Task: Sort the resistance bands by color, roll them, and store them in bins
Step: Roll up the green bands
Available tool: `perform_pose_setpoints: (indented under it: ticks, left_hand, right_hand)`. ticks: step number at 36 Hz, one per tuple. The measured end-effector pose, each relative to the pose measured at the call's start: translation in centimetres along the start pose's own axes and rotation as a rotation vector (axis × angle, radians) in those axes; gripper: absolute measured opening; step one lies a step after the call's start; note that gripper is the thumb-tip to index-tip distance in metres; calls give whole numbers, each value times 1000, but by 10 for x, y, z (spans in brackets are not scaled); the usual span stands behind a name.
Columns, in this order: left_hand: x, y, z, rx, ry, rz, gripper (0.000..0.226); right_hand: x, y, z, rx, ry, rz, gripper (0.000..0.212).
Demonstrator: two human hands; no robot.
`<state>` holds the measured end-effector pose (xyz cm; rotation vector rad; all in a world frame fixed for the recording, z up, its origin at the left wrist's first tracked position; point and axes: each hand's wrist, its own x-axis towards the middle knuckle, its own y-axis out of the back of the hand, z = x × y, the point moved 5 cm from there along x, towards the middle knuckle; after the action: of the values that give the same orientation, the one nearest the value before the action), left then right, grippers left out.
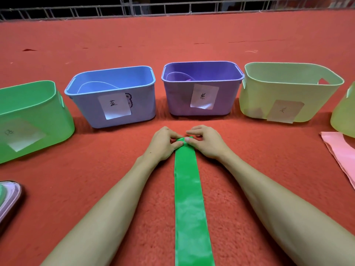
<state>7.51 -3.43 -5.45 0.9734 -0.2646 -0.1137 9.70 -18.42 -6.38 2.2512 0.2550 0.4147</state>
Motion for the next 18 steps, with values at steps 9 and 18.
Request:
perform_pose_setpoints:
  ticks: [9, 18]
  left_hand:
    - [2, -1, -5, -66, 123, 61, 16]
    - [-2, 1, 3, -78, 95, 116, 9]
  right_hand:
    - [13, -4, -1, 57, -56, -68, 19]
    - [8, -3, -1, 128, -77, -76, 11]
